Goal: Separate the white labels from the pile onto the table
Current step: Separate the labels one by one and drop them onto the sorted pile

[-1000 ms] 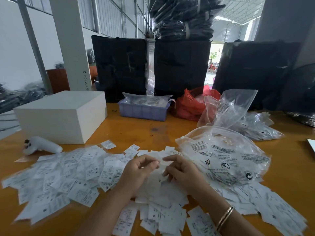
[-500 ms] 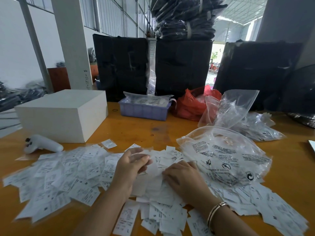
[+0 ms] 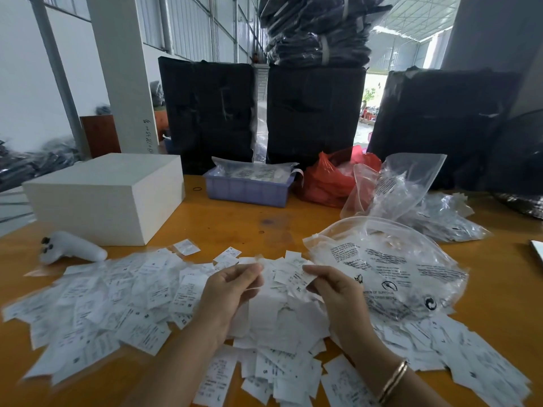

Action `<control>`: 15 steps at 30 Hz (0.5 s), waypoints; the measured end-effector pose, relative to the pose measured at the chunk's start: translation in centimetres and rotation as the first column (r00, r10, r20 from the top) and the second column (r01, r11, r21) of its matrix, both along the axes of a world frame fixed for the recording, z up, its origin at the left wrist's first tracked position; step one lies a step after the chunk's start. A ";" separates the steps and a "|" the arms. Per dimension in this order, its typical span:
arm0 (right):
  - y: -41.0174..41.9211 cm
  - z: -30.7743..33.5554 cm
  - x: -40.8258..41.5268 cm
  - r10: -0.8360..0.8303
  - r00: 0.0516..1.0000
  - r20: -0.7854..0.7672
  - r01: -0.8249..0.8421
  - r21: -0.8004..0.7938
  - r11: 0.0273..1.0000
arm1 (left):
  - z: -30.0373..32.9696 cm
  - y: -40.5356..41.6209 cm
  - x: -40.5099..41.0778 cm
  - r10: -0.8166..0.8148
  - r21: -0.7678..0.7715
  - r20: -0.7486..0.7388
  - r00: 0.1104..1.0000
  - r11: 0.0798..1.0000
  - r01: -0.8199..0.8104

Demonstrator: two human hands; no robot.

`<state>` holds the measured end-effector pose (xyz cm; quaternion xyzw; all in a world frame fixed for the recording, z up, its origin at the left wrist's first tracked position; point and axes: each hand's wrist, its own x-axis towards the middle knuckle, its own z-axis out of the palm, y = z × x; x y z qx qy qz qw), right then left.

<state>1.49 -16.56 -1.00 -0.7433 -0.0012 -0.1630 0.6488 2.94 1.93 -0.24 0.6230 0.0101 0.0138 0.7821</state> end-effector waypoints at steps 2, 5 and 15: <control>0.3 0.1 -0.4 0.066 0.996 0.054 -0.064 -0.040 0.997 | -0.1 -0.1 0.0 -0.010 0.062 0.004 1.000 0.998 0.010; 1.1 0.5 -1.2 0.188 0.975 0.114 -0.164 -0.193 0.967 | -0.1 -0.4 -0.2 -0.069 0.202 0.055 0.996 0.978 0.057; 1.1 0.9 -1.1 0.067 0.997 0.050 -0.064 -0.047 0.997 | -0.3 -0.8 -0.3 -0.144 0.182 0.064 0.988 0.975 0.130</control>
